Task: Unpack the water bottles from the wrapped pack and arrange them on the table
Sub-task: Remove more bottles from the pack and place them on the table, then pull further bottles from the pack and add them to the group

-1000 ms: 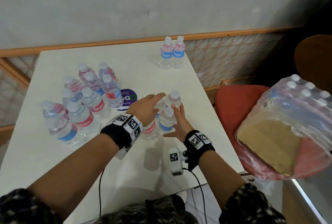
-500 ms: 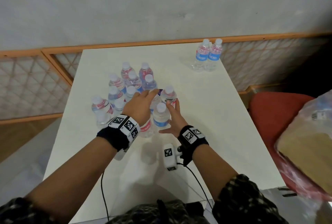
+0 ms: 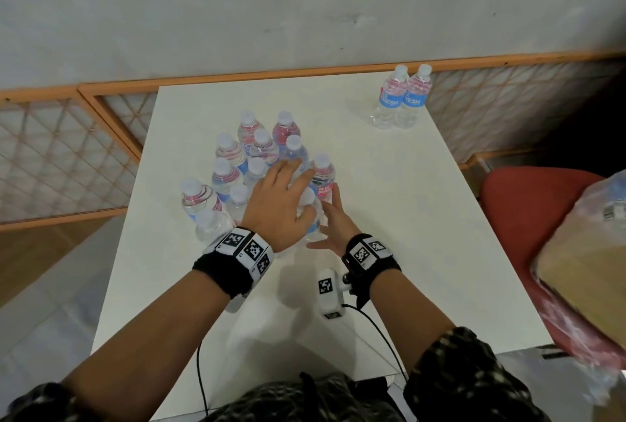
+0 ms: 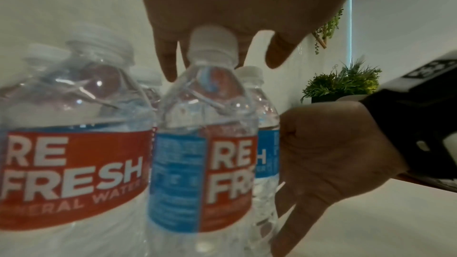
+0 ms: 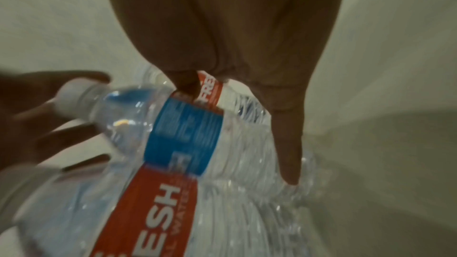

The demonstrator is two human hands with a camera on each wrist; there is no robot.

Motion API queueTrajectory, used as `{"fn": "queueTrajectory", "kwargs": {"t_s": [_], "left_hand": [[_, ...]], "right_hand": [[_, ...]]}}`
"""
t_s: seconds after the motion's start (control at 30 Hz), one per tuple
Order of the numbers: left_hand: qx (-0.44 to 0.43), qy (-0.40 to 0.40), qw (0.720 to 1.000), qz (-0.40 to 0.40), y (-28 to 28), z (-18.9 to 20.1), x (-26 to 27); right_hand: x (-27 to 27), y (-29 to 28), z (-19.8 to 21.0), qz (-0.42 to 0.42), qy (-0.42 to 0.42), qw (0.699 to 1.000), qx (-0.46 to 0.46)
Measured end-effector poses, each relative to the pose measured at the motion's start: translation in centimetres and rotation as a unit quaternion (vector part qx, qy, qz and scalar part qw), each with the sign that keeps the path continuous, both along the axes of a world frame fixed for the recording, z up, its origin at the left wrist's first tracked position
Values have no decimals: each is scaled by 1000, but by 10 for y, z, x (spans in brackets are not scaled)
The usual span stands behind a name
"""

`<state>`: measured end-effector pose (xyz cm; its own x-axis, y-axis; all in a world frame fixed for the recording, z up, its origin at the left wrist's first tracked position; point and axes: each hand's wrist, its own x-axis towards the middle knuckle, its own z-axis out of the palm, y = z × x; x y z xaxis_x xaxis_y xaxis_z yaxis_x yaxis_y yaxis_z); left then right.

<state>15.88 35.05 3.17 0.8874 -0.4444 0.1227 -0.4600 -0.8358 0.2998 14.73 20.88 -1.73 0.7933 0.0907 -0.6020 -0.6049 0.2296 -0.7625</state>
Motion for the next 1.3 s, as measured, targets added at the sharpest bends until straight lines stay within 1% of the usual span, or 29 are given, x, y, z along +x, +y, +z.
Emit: {"fn": "queueTrajectory", "kwargs": {"t_s": [0.17, 0.3, 0.4, 0.47, 0.57, 0.6, 0.63, 0.73, 0.83, 0.87, 0.93, 1.0, 1.07, 1.13, 1.2, 1.23, 1.3], "left_hand": [[92, 10, 996, 11, -1, -3, 1], [128, 34, 991, 20, -4, 1, 3], [163, 35, 986, 26, -7, 3, 2], [152, 11, 988, 20, -13, 8, 0], [113, -51, 992, -37, -38, 17, -6], [103, -49, 992, -61, -51, 19, -7], [101, -29, 991, -82, -66, 21, -8], [109, 49, 983, -141, -116, 15, -11], [114, 127, 965, -202, -176, 2, -19], [117, 139, 958, -220, -197, -2, -22], [114, 131, 950, -260, -242, -8, -31], [91, 110, 943, -299, -288, -10, -43], [62, 83, 938, -331, -333, -5, -55], [51, 51, 930, -361, -375, 3, -65], [58, 39, 919, -388, -411, 11, -73], [68, 39, 914, -398, -426, 14, -76], [92, 35, 908, -408, -450, 17, -81]], "right_hand": [[5, 23, -1, 9, -11, 999, -34], [12, 31, -22, 33, -20, 998, -41], [6, 25, -7, 29, -14, 998, -45], [0, 8, 4, 25, -13, 998, -54], [-11, -39, 12, 21, -29, 996, -80], [-17, -58, 14, 12, -26, 996, -88], [-24, -79, 14, 6, -19, 995, -98], [-51, -140, 13, -10, 13, 987, -160], [-87, -205, 11, -33, 52, 975, -214], [-99, -225, 12, -40, 63, 971, -225], [-121, -264, 12, -64, 78, 968, -231], [-142, -299, 14, -90, 86, 965, -231], [-159, -330, 14, -130, 84, 960, -232], [-173, -357, 16, -157, 84, 951, -253], [-183, -385, 18, -166, 90, 941, -282], [-187, -395, 25, -175, 93, 937, -289], [-189, -420, 31, -192, 95, 928, -306]]}}
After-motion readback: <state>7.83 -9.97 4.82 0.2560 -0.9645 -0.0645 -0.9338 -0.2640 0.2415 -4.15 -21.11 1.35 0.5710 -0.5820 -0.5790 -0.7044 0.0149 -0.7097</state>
